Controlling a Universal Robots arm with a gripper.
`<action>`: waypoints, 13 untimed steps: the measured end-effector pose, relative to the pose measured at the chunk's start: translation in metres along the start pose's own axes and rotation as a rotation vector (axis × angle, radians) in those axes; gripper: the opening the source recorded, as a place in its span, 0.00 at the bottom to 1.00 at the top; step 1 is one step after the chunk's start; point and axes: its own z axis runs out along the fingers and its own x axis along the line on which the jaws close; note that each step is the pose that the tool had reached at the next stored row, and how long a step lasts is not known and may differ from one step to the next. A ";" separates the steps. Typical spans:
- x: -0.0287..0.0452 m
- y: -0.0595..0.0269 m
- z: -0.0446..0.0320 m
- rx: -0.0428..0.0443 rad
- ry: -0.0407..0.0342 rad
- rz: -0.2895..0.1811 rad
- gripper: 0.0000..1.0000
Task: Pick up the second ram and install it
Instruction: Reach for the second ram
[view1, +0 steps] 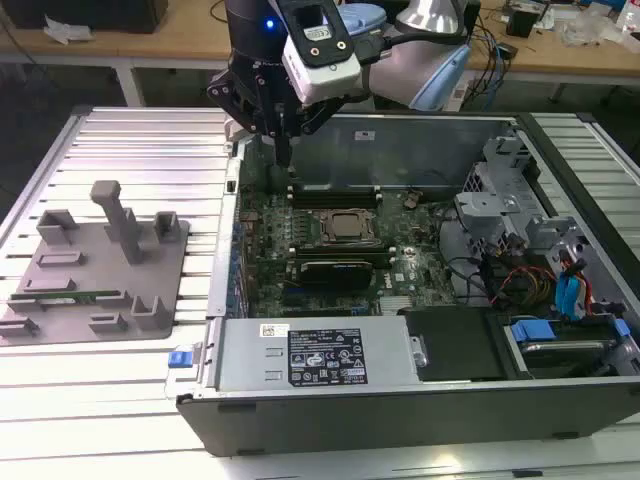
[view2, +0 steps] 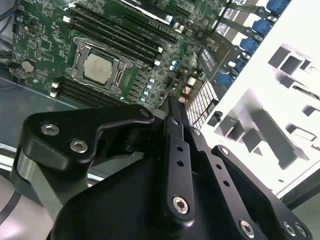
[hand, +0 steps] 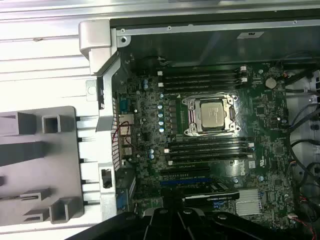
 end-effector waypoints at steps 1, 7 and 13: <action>0.0000 0.0000 0.0000 0.0000 0.0000 0.000 0.08; 0.0000 0.0000 0.0000 0.0001 0.0000 0.000 0.08; 0.0001 0.0000 0.0000 0.0000 0.0000 0.000 0.08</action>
